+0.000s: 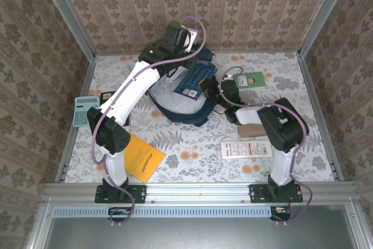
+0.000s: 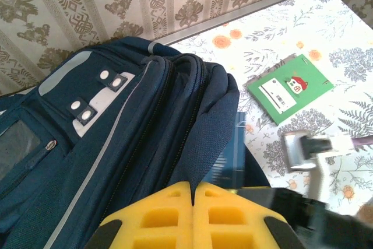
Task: Pack the student bag
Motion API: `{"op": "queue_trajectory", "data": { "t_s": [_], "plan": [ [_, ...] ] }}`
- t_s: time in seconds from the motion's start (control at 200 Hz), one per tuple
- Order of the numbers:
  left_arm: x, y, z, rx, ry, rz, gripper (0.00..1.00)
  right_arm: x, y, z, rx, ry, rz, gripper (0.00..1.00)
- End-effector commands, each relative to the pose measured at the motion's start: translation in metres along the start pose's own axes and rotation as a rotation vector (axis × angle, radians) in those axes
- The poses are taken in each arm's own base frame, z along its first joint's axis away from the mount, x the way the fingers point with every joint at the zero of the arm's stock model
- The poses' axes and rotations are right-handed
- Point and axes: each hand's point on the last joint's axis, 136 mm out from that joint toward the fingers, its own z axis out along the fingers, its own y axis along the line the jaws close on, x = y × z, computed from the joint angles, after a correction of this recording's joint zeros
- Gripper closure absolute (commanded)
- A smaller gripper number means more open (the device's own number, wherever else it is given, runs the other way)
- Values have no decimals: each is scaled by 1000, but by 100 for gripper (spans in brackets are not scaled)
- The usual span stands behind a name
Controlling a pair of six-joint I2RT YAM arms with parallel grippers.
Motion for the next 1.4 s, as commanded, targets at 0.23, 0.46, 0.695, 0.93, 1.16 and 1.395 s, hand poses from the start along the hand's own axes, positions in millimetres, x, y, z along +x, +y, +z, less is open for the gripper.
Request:
{"op": "queue_trajectory", "data": {
  "t_s": [0.23,0.46,0.695,0.93,1.16,1.395],
  "plan": [
    [-22,-33,-8,72,-62,-25,100,-14,9,73,-111,-234,109,100],
    [-21,-53,-13,106,-53,-18,100,-6,-14,106,24,-320,90,98],
    [-12,-56,-12,114,-39,-27,100,1,-19,128,99,-261,28,46],
    [-5,-35,-8,91,-32,-66,100,7,-7,92,119,-196,-63,25],
    [3,-9,1,51,-14,-110,100,18,8,44,131,-103,-114,19],
    [20,2,13,31,11,-137,100,34,-1,-23,191,-32,-185,19]
  ]
}}
